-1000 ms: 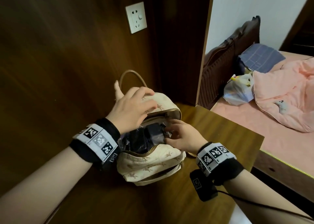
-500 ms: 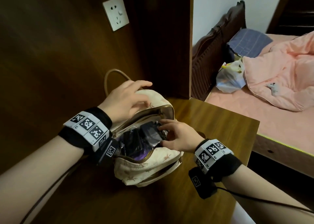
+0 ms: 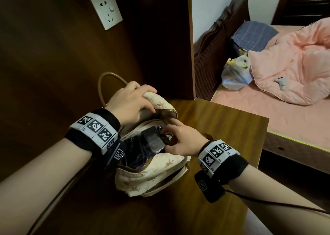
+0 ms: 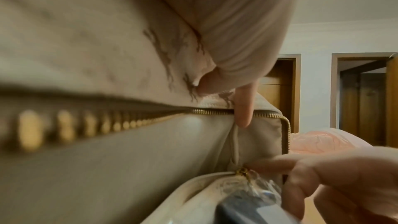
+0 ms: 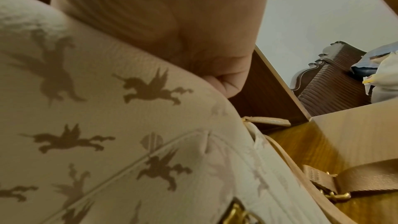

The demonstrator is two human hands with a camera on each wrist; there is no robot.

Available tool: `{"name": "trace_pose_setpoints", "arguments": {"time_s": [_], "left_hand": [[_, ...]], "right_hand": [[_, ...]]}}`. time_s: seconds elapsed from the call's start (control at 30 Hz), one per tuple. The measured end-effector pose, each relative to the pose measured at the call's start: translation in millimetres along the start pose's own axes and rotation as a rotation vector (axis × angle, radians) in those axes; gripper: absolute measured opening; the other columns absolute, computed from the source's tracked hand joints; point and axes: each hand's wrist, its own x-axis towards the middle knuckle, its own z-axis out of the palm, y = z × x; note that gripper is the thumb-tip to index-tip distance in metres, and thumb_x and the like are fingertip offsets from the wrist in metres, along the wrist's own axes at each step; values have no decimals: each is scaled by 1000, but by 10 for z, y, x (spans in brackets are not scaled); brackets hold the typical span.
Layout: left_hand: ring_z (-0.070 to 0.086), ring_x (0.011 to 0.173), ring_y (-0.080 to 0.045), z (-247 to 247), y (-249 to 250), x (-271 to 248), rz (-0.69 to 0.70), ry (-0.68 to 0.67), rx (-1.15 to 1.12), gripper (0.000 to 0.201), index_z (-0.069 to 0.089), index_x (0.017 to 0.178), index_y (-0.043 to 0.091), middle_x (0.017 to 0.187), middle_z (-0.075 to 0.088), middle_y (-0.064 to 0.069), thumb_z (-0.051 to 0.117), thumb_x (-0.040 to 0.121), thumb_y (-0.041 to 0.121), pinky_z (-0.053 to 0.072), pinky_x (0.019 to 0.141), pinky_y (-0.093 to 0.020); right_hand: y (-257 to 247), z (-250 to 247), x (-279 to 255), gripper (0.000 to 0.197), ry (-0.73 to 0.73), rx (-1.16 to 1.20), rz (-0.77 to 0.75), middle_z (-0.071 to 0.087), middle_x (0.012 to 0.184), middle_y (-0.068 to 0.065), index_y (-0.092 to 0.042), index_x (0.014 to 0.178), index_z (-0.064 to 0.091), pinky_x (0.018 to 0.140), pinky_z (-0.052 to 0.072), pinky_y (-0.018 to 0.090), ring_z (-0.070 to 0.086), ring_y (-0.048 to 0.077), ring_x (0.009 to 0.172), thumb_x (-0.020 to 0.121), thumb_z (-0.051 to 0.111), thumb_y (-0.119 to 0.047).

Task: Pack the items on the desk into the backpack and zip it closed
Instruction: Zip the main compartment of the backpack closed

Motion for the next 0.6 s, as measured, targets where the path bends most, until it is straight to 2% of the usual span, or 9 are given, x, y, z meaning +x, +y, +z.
{"name": "trace_pose_setpoints", "arguments": {"time_s": [0.13, 0.27, 0.37, 0.5, 0.6], "left_hand": [[46, 105, -32, 132, 56, 10, -37, 116, 127, 31, 73, 85, 32, 129, 55, 1, 67, 71, 6, 40, 76, -41], [45, 115, -34, 237, 110, -20, -5, 139, 305, 20, 69, 86, 23, 139, 48, -6, 69, 68, 14, 38, 75, -44], [44, 121, -31, 283, 120, -51, 19, 141, 333, 14, 69, 88, 25, 143, 44, -6, 69, 75, 30, 34, 78, -45], [46, 118, -27, 314, 192, 2, -10, 187, 349, 15, 71, 81, 27, 136, 50, -2, 73, 72, 39, 26, 89, -47], [46, 115, -27, 297, 192, 70, -58, 183, 316, 18, 73, 81, 30, 131, 51, 1, 75, 70, 44, 24, 90, -47]], "right_hand": [[17, 20, -15, 49, 25, 35, -17, 17, 156, -4, -24, 126, 53, 98, 46, 35, 40, 22, 131, 80, 63, -39], [9, 45, -40, 47, 65, 82, -11, 16, 157, -5, -25, 126, 55, 98, 45, 30, 48, 19, 125, 82, 61, -39], [14, 78, -42, 45, 91, 103, 0, 19, 156, -5, -26, 124, 58, 99, 45, 33, 52, 21, 120, 81, 61, -39], [30, 130, -47, 43, 142, 140, -4, 27, 154, -7, -26, 116, 63, 97, 47, 39, 58, 25, 113, 76, 62, -42], [37, 152, -49, 48, 166, 145, -25, 36, 149, -6, -24, 116, 64, 88, 52, 32, 61, 21, 105, 74, 58, -44]]}}
